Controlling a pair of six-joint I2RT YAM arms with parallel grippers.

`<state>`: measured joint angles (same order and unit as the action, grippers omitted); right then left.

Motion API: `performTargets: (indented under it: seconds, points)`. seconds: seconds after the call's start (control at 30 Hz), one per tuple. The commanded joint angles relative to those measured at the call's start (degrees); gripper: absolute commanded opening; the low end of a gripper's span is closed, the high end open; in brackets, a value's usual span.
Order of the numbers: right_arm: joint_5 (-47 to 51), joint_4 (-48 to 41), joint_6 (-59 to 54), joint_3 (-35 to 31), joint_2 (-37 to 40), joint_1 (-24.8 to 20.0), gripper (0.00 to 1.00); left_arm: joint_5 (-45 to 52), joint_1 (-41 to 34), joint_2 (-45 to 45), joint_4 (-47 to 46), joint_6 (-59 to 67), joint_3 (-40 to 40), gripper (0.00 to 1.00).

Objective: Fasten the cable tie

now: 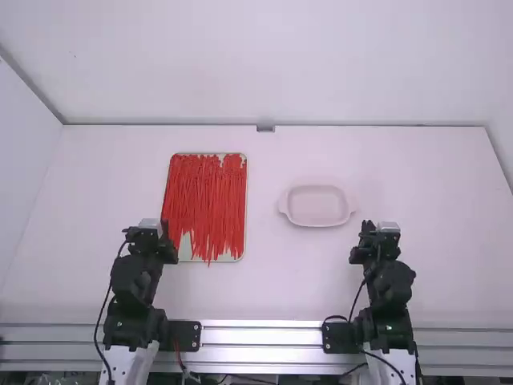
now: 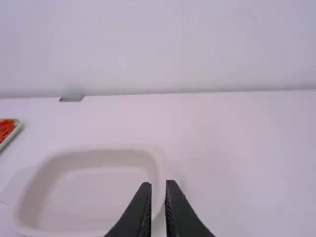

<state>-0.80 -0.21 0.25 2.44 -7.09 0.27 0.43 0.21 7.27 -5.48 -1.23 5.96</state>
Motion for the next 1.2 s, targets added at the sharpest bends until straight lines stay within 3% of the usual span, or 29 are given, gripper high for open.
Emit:
performTargets:
  seconds: [0.0, 0.47, 0.67, 1.17]
  points:
    - [-0.4, 0.0, 1.0, 3.6, -2.7, 0.6, 0.14, 1.1, 0.0, 2.4, -0.9, -1.0, 3.5, 0.14]
    - [-2.1, -2.7, 4.3, 13.0, -18.4, 5.3, 0.38, 8.1, -0.1, 18.0, -10.4, -6.2, 16.0, 0.38]
    - [1.0, -3.7, 5.5, 17.7, -25.9, 8.5, 0.5, 12.5, -0.2, 25.6, -9.2, -5.6, 21.5, 0.49]
    - [1.9, -6.2, 9.7, 29.9, -45.1, 12.0, 0.78, 7.5, -0.5, 45.9, -19.1, -9.8, 36.6, 0.78]
